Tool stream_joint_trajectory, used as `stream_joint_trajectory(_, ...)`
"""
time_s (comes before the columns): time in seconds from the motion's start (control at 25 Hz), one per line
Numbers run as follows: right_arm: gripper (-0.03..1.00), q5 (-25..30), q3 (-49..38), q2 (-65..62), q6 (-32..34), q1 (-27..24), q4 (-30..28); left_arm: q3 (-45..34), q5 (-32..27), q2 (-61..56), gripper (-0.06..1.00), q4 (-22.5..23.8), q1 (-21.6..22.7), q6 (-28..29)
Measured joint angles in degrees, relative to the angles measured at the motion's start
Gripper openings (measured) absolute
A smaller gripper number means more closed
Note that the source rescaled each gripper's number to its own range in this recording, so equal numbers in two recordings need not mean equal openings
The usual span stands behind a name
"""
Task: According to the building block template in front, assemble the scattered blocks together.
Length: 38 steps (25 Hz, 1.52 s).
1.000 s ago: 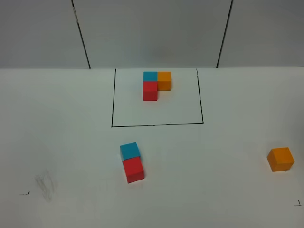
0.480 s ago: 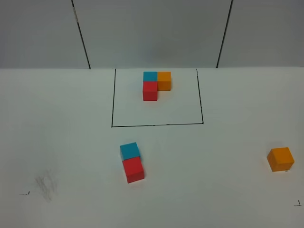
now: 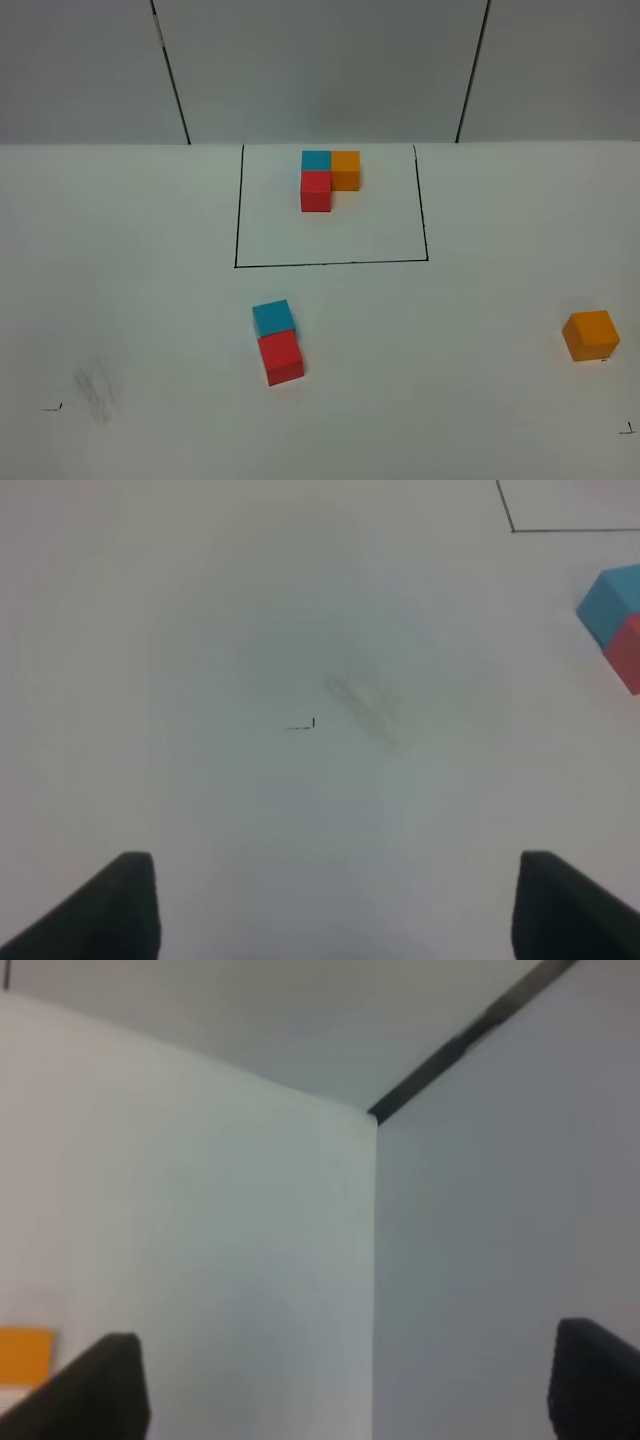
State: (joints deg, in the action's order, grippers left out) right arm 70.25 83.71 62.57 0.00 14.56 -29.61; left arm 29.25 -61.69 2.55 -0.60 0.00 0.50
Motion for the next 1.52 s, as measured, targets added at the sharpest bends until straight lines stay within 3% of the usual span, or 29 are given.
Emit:
stream_joint_trajectory(0.48,0.65,-0.1,-8.1,2.8,7.4,-0.3,3.6,0.0,0.0,0.0,0.58,0.0,0.0,0.0)
stream_joint_trajectory(0.92,0.65,-0.7,-8.1,14.1,0.4,-15.9,16.8,0.0,0.0,0.0,0.58,0.6,0.0,0.0)
stream_joint_trajectory(1.08,0.65,-4.1,-9.0,17.2,-1.2,-17.0,18.6,0.0,0.0,0.0,0.58,0.6,0.0,0.0)
stream_joint_trajectory(1.32,0.65,-10.3,-19.4,17.7,-1.2,-17.2,18.8,0.0,0.0,0.0,0.58,0.6,0.0,0.0)
stream_joint_trajectory(1.52,0.65,-13.6,-22.1,18.2,0.0,-17.2,19.7,0.0,0.0,0.0,0.58,0.6,0.0,0.0)
